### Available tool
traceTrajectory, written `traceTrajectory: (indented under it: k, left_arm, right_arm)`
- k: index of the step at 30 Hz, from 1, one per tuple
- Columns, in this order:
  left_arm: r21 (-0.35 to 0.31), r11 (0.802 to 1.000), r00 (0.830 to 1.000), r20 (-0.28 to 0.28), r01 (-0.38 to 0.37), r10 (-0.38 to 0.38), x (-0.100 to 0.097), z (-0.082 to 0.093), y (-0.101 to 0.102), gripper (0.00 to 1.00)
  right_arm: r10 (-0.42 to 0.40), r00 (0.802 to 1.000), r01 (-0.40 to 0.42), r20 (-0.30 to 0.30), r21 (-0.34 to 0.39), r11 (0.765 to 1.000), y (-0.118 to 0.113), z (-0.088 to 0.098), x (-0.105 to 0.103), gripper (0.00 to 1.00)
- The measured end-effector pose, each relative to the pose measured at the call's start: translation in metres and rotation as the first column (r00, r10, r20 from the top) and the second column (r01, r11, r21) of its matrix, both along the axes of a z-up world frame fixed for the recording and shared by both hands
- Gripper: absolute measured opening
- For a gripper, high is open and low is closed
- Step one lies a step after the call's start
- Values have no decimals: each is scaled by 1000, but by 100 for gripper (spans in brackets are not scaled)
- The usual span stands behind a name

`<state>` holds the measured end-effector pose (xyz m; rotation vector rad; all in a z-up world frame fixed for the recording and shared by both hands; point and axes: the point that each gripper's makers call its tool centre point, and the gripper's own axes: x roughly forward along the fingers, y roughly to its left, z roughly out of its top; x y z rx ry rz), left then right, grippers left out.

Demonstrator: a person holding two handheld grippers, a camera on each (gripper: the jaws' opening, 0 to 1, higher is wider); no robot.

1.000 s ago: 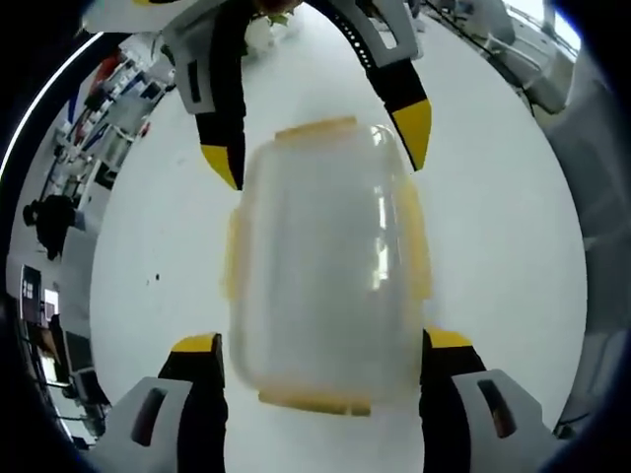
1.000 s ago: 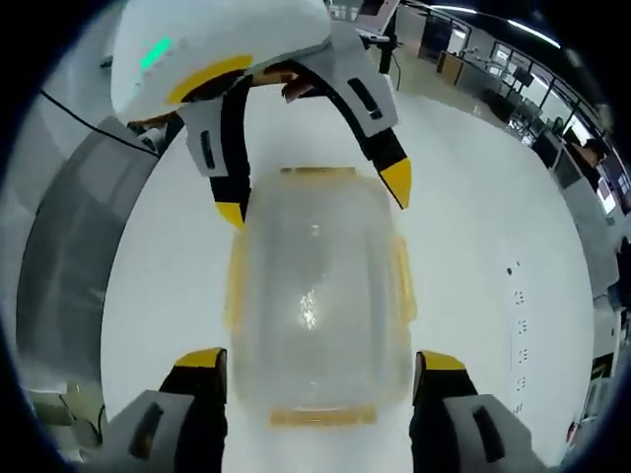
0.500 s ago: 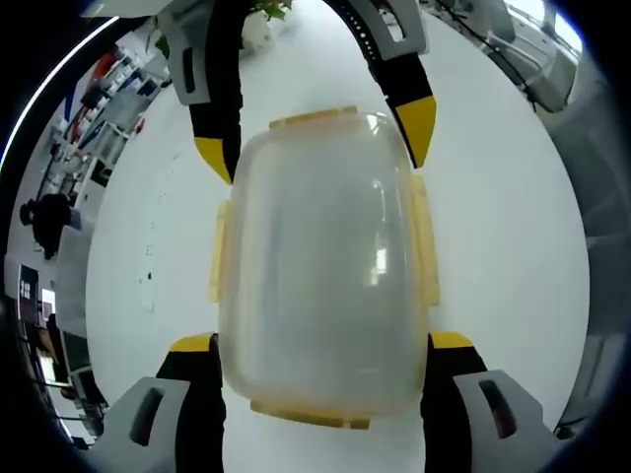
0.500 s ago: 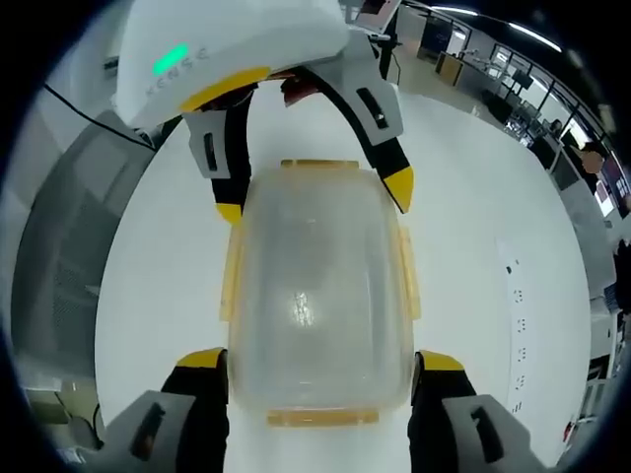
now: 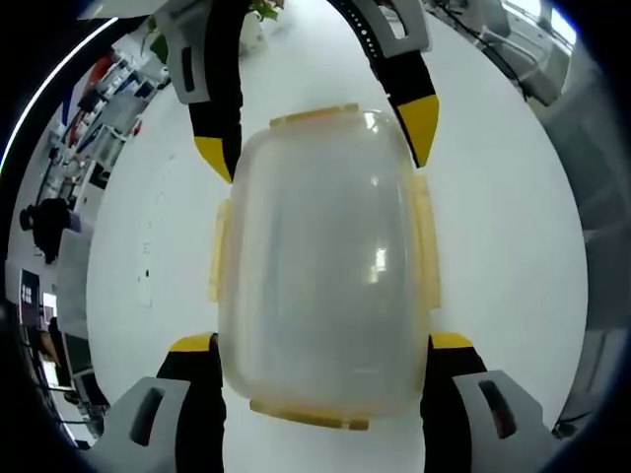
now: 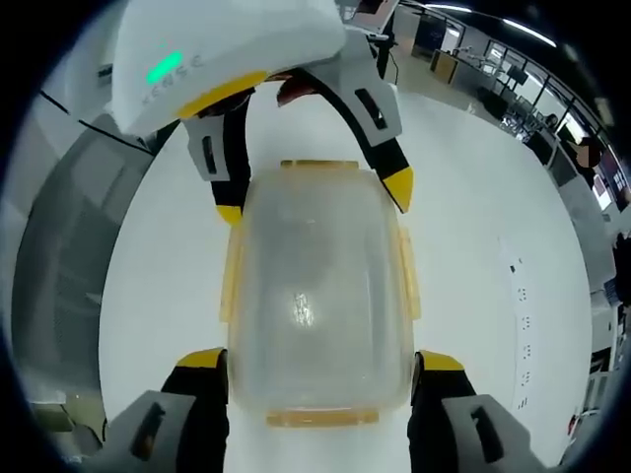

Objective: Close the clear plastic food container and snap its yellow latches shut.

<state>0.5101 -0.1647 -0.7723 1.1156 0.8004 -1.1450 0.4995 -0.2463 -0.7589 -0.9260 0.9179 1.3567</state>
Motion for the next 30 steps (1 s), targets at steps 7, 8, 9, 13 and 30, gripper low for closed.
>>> traceTrajectory:
  k: [7,8,9,13,30]
  left_arm:
    - [-12,1000,1000,1,-16,16,-9,0,14,80]
    - [-13,1000,1000,1,-19,19,-10,0,15,81]
    - [-13,1000,1000,2,-24,24,-12,0,17,81]
    - [-12,999,999,6,-32,32,-15,-1,22,81]
    - [8,1000,1000,8,-4,3,-16,-1,45,81]
  right_arm:
    - [8,1000,-8,2,0,1000,16,-1,-9,75]
    - [8,1000,-8,4,-3,1000,18,-1,-10,75]
    - [8,1000,-8,4,-5,1000,19,-1,-11,75]
    - [8,1000,-8,5,-7,1000,25,-1,-14,75]
    - [-16,1000,16,1,18,1000,49,-1,-18,75]
